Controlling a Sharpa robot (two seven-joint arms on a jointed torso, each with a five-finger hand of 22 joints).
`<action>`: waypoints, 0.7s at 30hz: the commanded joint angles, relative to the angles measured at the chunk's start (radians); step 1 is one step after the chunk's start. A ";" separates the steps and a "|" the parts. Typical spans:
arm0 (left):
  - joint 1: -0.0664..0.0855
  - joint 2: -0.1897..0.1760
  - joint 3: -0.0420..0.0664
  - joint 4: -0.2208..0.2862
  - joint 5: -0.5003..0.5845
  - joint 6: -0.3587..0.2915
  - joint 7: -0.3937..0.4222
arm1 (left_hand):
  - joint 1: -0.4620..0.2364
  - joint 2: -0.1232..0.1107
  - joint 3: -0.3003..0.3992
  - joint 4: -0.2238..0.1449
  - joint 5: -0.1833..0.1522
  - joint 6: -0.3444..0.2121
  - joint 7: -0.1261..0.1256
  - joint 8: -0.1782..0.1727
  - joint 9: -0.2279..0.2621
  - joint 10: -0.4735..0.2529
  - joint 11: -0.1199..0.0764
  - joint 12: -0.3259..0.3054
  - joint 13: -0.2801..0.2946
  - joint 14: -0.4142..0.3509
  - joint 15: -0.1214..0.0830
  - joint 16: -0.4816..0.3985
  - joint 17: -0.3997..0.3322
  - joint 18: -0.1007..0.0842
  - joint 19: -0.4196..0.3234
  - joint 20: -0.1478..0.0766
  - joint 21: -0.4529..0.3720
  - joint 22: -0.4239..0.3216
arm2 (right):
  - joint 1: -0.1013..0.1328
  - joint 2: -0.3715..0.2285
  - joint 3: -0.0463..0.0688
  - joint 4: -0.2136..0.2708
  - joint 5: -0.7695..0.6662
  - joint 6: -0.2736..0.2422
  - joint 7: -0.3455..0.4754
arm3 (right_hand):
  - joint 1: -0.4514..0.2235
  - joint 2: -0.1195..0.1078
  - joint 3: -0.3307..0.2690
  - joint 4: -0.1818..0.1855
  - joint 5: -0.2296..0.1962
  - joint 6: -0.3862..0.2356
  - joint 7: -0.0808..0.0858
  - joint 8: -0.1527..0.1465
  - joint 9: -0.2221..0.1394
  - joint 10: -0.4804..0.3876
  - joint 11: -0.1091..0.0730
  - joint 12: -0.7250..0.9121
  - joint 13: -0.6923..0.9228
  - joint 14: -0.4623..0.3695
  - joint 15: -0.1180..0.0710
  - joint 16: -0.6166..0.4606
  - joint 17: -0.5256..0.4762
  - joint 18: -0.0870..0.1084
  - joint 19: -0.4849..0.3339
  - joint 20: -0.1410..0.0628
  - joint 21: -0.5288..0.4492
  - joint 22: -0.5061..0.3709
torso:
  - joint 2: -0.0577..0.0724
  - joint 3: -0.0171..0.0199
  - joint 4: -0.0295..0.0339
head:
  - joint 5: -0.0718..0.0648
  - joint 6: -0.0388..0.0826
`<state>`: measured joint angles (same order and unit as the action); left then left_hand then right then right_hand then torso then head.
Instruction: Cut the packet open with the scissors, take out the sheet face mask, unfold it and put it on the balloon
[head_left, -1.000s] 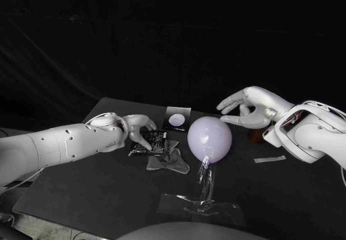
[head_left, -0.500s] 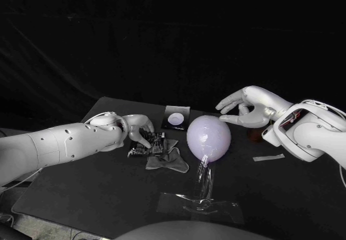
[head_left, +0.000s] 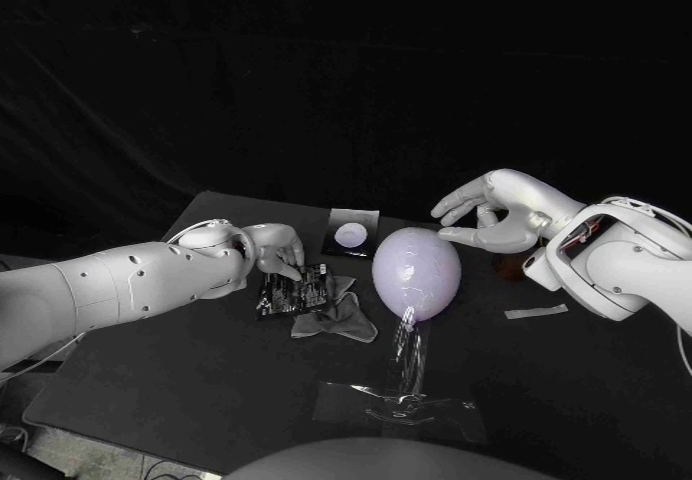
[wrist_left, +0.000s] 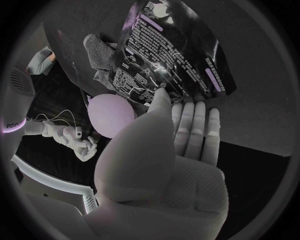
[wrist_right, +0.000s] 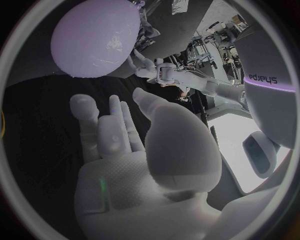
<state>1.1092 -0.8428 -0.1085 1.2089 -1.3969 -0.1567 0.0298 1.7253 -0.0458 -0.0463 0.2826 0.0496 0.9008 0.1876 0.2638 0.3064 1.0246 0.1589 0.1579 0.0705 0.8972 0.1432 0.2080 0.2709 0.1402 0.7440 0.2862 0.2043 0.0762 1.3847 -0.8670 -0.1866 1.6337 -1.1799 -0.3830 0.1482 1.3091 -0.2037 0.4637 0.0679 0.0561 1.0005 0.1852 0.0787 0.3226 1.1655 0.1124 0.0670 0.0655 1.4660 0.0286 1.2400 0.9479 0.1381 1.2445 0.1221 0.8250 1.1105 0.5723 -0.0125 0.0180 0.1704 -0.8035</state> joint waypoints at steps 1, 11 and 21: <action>-0.008 0.002 -0.005 -0.002 0.002 0.003 0.016 | 0.026 0.008 0.012 0.002 -0.002 0.024 -0.003 0.009 -0.001 0.027 -0.005 0.004 -0.002 0.023 -0.005 0.015 0.005 0.042 0.018 -0.002 0.014 0.034 | -0.001 0.000 0.001 0.001 0.002 0.011 0.001 | 0.000 0.013 0.000 0.005 0.004 0.008 -0.002 0.001 0.002 0.010 -0.002 0.005 0.002 0.006 0.001 0.008 0.001 0.001 -0.007 -0.001 0.007 0.002 | 0.000 -0.0002 0.0005 | 0.000 -0.001; -0.018 0.005 -0.005 -0.004 0.003 -0.052 0.057 | 0.107 0.031 0.067 0.002 -0.001 0.155 -0.042 0.056 0.008 0.192 -0.064 0.025 0.002 0.146 -0.063 0.075 0.040 0.043 0.091 -0.024 0.081 0.068 | -0.003 -0.001 0.001 0.001 0.013 0.005 0.005 | 0.004 0.015 0.005 0.006 0.004 0.012 -0.005 0.003 0.003 0.019 -0.004 0.007 0.003 0.004 -0.001 0.011 0.001 0.002 -0.010 -0.002 0.011 0.008 | 0.000 -0.0002 0.0001 | 0.001 -0.005; -0.025 0.002 -0.005 0.001 0.003 -0.105 0.086 | 0.112 0.026 0.129 -0.015 -0.005 0.205 -0.057 0.061 0.011 0.262 -0.087 0.021 0.003 0.213 -0.092 0.089 0.056 0.031 0.100 -0.062 0.178 0.133 | -0.003 -0.003 0.001 0.001 0.020 0.001 0.009 | 0.004 0.015 0.007 0.007 0.000 0.014 -0.006 0.004 0.004 0.026 -0.006 0.008 0.003 0.003 -0.003 0.013 0.001 0.002 -0.011 -0.003 0.014 0.012 | 0.000 -0.0003 0.0008 | 0.002 -0.009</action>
<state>1.0892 -0.8430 -0.1106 1.2031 -1.3970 -0.2442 0.0806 1.8259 -0.0194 0.0785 0.2686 0.0458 1.1006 0.1304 0.3238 0.3150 1.2800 0.0713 0.1801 0.0728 1.1043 0.0503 0.2970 0.3258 0.1475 0.8465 0.2280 0.3798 0.2086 1.3818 -0.8701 -0.1867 1.6334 -1.1633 -0.3838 0.1496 1.3131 -0.1997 0.4669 0.0710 0.0561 1.0063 0.1793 0.0788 0.3257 1.1829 0.1056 0.0714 0.0674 1.4659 0.0285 1.2492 0.9483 0.1374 1.2408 0.1184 0.8344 1.1216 0.5724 -0.0127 0.0183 0.1722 -0.8112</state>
